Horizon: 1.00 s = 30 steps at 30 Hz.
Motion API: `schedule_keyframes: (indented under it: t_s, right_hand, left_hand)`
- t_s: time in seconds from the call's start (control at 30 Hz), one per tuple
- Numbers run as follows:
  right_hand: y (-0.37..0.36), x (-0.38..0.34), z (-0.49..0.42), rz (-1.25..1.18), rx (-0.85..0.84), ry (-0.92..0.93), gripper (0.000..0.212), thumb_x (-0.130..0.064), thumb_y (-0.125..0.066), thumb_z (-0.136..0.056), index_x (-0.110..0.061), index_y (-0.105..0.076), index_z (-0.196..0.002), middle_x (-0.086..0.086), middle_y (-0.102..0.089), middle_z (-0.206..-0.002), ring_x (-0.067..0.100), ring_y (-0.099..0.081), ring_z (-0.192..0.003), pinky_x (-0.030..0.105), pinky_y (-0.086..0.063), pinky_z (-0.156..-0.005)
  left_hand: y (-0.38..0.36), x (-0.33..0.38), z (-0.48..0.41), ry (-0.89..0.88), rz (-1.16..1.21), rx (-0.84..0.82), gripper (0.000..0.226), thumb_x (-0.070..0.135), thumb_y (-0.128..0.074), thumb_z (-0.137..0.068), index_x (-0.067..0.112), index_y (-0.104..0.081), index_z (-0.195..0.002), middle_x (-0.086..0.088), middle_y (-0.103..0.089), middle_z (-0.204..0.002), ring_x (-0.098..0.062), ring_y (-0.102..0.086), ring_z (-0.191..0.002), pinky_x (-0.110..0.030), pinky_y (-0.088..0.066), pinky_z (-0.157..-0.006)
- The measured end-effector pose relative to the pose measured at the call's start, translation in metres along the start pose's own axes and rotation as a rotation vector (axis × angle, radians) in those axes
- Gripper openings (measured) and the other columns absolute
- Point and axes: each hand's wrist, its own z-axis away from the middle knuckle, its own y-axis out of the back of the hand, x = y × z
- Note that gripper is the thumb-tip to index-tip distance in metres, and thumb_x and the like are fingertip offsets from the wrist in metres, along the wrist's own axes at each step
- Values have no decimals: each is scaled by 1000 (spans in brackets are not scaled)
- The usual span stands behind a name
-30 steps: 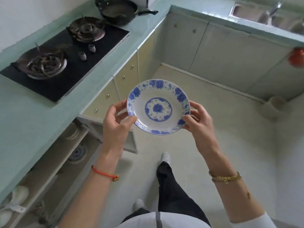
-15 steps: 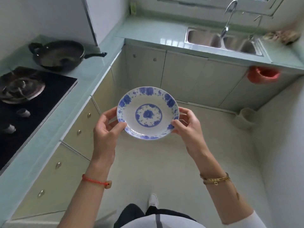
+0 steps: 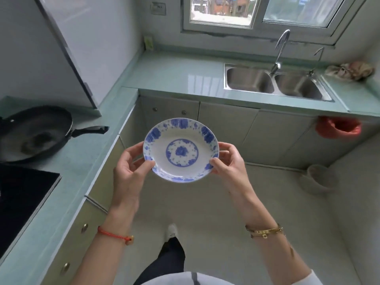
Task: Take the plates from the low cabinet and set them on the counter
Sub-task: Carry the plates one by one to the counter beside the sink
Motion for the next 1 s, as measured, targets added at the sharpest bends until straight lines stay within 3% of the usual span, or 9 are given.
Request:
schedule_keyframes:
  t_s: [0.27,0.53,0.73,1.0]
  right_hand:
    - [-39,-26,-176,-50,63,21,36,3,-56,-86,-15,-55,-118,18,-68,-107,32,-69,-96,41,-61,-75]
    - [-57,-31,-339,-39,75,-14,37,2,-58,-87,-17,-55,-118,13,-68,-105,25,-70,-92,29,-59,-68]
    - [-68,-41,-482,-16,0,-33,38,-1,-60,-88,-20,-52,-120,14,-65,-109,25,-70,-92,29,-59,-66]
    - [-89,-56,-658,41,-69,-71,40,-2,-59,-89,-22,-49,-122,9,-58,-113,22,-68,-94,26,-60,-64]
  left_hand:
    - [-44,22,-191,-40,-37,-86,47,-7,-66,-83,27,-65,-114,6,-72,-114,-2,-70,-101,-16,-56,-77]
    - [-98,15,-349,-29,-47,-63,46,-14,-62,-83,19,-64,-114,4,-71,-113,6,-70,-90,-12,-56,-74]
    - [-141,9,-471,-26,-72,21,45,-14,-63,-82,13,-63,-118,3,-70,-114,11,-68,-84,-8,-53,-69]
    - [-191,14,-627,-14,-101,86,45,-11,-64,-83,15,-64,-119,4,-69,-115,2,-66,-94,-11,-54,-70]
